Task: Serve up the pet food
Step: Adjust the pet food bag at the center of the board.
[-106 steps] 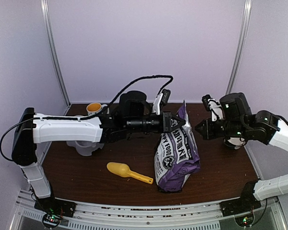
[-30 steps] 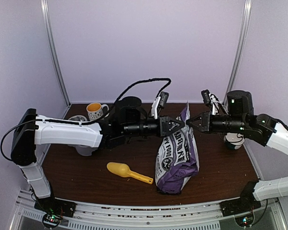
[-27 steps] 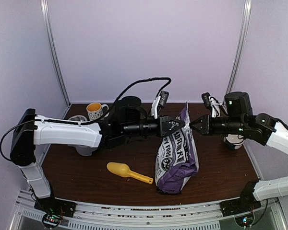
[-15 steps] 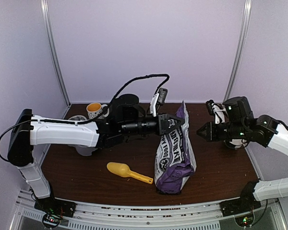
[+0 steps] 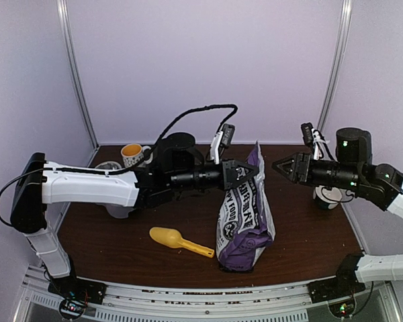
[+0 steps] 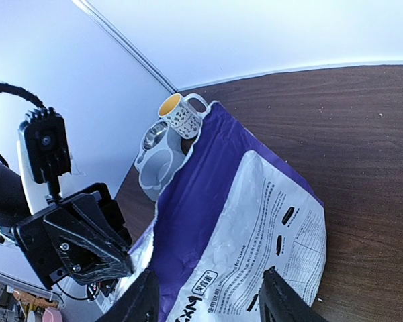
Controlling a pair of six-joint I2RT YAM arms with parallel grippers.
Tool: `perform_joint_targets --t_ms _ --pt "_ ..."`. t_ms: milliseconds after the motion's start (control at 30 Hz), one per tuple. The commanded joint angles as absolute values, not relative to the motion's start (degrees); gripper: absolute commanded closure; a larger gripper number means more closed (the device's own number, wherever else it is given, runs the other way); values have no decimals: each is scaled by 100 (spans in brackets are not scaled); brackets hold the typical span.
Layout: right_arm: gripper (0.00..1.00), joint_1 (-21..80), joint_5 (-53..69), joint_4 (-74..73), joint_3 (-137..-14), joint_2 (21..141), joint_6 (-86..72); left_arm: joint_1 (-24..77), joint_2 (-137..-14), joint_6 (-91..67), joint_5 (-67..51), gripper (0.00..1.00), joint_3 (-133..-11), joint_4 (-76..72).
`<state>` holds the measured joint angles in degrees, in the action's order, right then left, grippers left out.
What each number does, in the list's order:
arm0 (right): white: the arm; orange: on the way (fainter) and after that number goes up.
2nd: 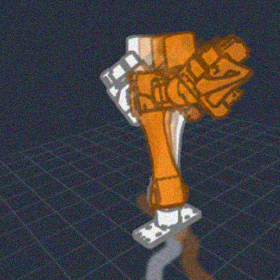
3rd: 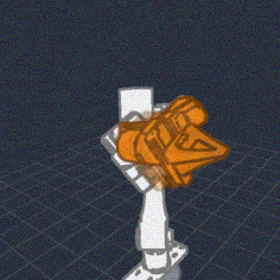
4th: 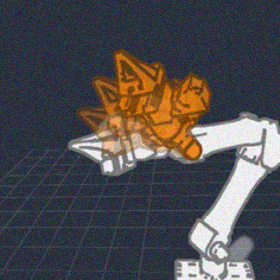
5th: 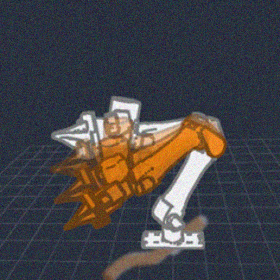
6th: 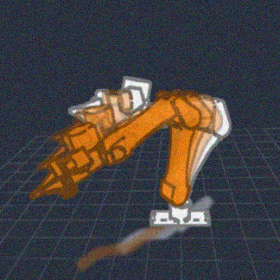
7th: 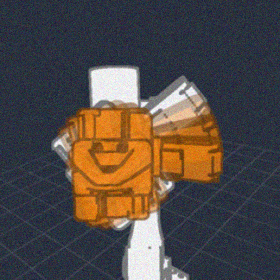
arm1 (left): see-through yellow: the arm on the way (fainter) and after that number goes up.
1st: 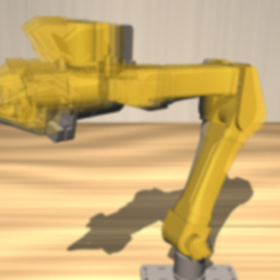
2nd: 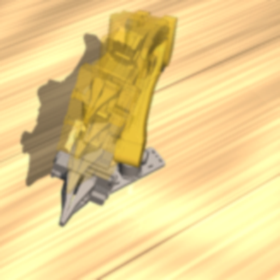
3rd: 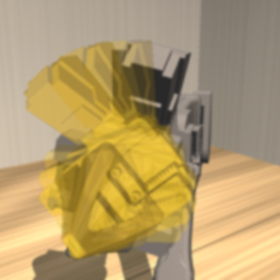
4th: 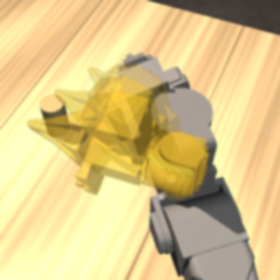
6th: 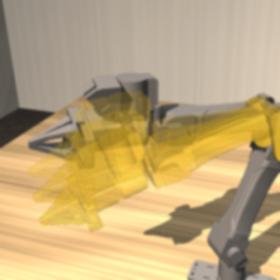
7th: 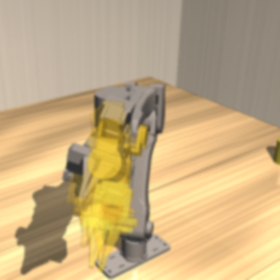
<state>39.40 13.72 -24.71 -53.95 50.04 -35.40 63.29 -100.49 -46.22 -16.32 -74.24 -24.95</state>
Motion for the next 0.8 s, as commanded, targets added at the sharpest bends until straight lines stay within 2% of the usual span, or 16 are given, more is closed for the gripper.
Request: perform_joint_targets --t_ms 0,300,567,767 --pt "52 4056 1047 -2347 -5492 4882 -3550 6416 -9908 -4611 -1642 100 -7487 -2934" --pt "55 4514 972 -2360 -5763 5167 -3263 6434 -9980 -4638 -1670 100 -7559 -2953" --pt "63 4526 999 -2234 -5748 5402 -3325 6445 -9976 -4628 -1663 100 -7567 -2963" --pt "56 4531 1285 -2472 -5693 5200 -3375 6444 -9975 -4458 -1357 100 -7741 -2563"
